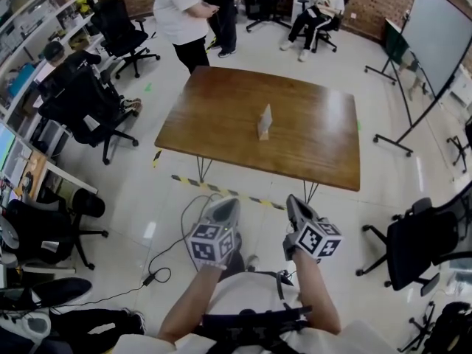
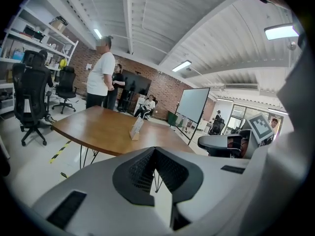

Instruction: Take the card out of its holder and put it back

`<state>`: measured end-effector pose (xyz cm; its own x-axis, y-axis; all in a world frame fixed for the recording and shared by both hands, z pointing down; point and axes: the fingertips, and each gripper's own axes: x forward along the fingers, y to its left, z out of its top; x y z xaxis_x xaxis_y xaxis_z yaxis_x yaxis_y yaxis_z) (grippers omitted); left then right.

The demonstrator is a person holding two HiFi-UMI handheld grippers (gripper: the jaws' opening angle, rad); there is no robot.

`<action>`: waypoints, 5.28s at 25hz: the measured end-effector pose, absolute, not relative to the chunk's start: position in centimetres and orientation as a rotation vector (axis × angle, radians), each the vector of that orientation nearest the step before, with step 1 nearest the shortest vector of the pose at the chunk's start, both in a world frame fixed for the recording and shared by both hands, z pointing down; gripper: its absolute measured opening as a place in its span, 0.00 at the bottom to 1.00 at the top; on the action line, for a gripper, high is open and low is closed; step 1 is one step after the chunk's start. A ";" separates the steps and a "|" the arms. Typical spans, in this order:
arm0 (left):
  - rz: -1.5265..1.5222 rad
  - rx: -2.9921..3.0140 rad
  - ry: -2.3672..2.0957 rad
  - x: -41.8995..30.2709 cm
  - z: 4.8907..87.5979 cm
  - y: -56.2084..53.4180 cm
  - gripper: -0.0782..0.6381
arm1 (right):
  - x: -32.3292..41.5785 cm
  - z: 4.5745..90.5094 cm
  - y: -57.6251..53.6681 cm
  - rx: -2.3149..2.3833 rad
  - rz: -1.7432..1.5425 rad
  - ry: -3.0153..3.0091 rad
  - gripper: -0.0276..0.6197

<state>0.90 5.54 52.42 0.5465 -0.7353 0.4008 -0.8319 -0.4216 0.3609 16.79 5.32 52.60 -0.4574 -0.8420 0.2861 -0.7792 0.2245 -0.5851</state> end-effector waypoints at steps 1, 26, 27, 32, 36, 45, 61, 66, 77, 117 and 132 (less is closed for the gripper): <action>0.246 2.265 -1.259 0.9 52.5 4.9 0.10 | 16.8 52.7 4.8 -1.589 -1.053 2.379 0.05; 0.266 2.268 -1.168 1.2 54.3 -16.7 0.10 | 16.5 53.0 -15.6 -1.714 -0.963 2.340 0.10; 0.265 2.268 -1.162 1.2 54.3 -17.3 0.10 | 16.6 53.0 -16.2 -1.730 -0.957 2.340 0.10; 0.262 2.267 -1.136 1.5 54.6 -19.7 0.10 | 16.6 53.5 -18.9 -1.789 -0.951 2.352 0.20; 0.267 2.271 -1.107 1.7 55.3 -21.5 0.10 | 16.0 54.9 -21.1 -1.842 -0.958 2.370 0.27; 0.346 2.269 -1.028 1.9 58.2 -24.9 0.10 | 14.9 58.2 -25.5 -1.945 -0.969 2.372 0.32; 0.428 2.283 -0.873 4.0 61.1 -28.0 0.10 | 14.7 64.4 -29.3 -2.086 -1.053 2.422 0.36; 0.450 2.301 -0.835 4.1 61.5 -28.4 0.10 | 14.2 65.4 -30.3 -2.097 -1.055 2.414 0.28; 0.464 2.316 -0.791 5.1 62.1 -28.3 0.10 | 14.1 67.1 -31.2 -2.120 -1.011 2.456 0.18; 0.380 2.270 -0.899 5.0 58.8 -23.9 0.10 | 17.7 55.2 -25.1 -2.034 -0.777 2.393 0.07; 0.277 2.233 -1.028 4.0 57.2 -14.5 0.10 | 16.9 55.1 -14.6 -1.867 -0.878 2.430 0.07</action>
